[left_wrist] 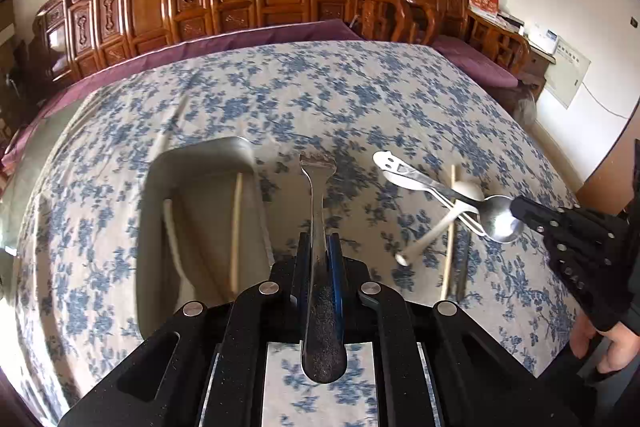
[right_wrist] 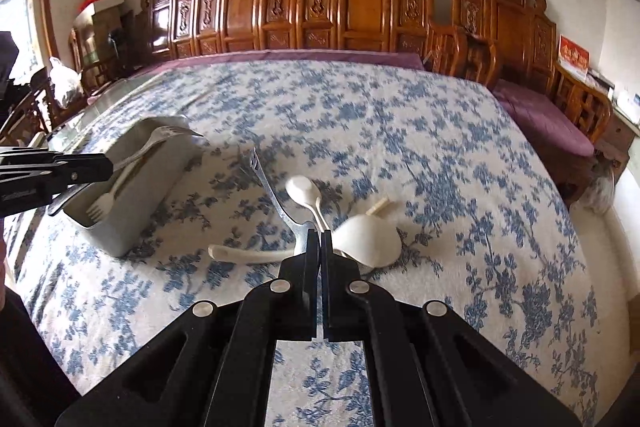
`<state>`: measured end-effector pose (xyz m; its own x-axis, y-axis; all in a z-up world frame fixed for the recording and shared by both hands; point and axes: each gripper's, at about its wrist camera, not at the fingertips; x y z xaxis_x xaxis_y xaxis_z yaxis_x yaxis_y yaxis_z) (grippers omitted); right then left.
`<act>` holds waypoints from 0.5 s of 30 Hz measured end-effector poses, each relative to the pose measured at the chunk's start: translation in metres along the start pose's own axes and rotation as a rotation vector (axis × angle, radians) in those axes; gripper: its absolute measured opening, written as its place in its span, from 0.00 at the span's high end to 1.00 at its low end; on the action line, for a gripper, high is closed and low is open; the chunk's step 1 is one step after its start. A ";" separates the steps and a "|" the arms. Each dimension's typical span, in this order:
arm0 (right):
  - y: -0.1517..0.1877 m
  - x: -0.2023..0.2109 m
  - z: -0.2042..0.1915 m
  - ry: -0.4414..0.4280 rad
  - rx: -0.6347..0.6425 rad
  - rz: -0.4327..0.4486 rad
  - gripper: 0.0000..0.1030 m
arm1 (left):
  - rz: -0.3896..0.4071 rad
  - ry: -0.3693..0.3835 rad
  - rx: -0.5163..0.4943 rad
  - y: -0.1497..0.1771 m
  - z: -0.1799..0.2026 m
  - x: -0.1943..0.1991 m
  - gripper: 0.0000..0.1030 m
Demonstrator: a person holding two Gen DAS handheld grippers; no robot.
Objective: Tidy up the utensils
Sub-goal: 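Carry the metal fork into the grey tray and open the left gripper while the right carries the spoon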
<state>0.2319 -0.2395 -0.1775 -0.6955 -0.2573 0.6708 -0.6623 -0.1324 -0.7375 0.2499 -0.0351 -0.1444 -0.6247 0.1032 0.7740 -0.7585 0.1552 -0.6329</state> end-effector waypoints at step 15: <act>-0.020 -0.003 -0.051 0.004 0.130 0.022 0.98 | -0.015 -0.056 0.098 0.001 -0.068 -0.025 0.92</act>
<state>0.2331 -0.1877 -0.1601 -0.7106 -0.2578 0.6547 -0.6054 -0.2502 -0.7556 0.2773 0.0295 -0.1627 -0.6202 0.0456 0.7831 -0.7809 0.0590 -0.6219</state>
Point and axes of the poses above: each gripper's, at about its wrist camera, not at the fingertips, and x roughly against the way its jaws point, z to its right, y to its underside, and after that the axes turned 4 degrees about -y, right-handed
